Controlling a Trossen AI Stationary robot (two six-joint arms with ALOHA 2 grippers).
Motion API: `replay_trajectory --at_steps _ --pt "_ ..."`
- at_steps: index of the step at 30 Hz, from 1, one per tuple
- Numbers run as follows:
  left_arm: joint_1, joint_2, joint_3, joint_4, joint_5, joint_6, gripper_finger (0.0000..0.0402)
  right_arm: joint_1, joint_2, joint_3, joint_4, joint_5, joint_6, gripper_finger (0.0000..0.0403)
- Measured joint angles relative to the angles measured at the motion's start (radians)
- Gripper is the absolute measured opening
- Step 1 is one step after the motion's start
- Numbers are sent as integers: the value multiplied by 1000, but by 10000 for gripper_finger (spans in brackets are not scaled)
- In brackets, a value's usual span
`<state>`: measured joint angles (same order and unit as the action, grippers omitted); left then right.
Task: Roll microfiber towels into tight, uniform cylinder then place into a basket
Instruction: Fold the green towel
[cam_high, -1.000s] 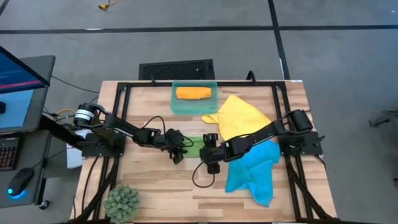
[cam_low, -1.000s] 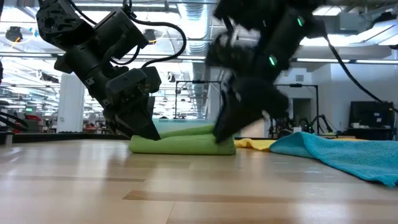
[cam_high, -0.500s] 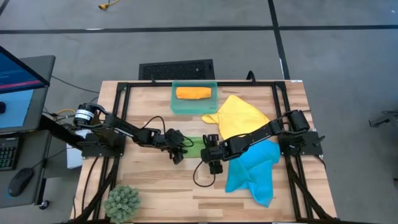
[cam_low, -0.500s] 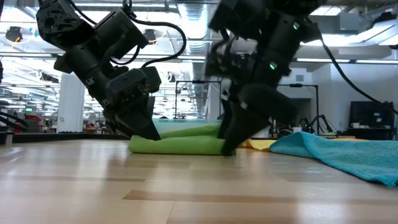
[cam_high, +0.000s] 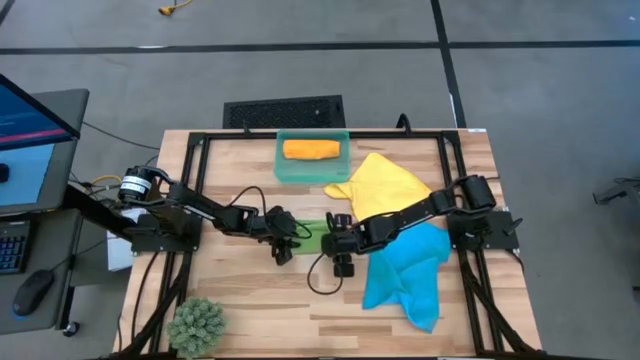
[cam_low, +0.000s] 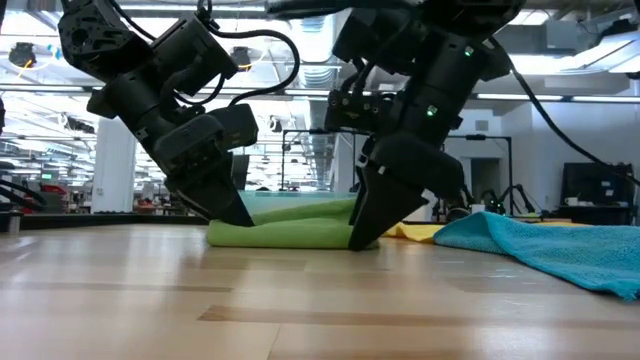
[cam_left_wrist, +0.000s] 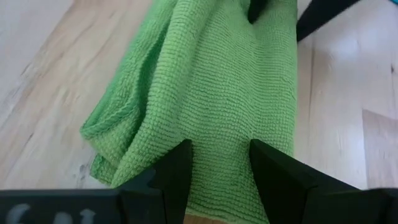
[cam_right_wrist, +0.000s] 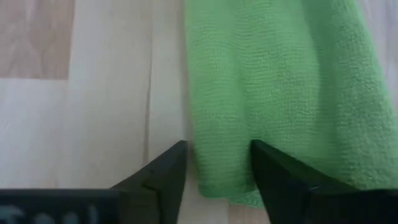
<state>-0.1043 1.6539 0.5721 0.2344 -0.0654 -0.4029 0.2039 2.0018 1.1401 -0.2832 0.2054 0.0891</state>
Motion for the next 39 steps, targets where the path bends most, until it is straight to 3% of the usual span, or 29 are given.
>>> replay_trajectory --at_steps 8,10,15,22,29,35,39 --pt "0 0 0 0 5 67 158 4 7 0 20 7 16 37" --pt "0 0 0 -1 6 79 158 3 2 -1 19 -6 16 17" --pt "-1 -17 1 -37 13 85 158 3 0 -2 18 -21 17 34" --pt "-36 -133 -4 -185 9 108 158 3 -1 -2 20 -44 17 15" --pt "-108 -256 -4 -314 -93 137 158 2 -1 -2 20 -52 31 25" --pt "-198 -288 -3 -252 -134 285 158 2 -1 -3 26 -55 35 16" --pt "-260 -222 0 -192 -207 398 158 2 -1 -3 27 -57 35 26"
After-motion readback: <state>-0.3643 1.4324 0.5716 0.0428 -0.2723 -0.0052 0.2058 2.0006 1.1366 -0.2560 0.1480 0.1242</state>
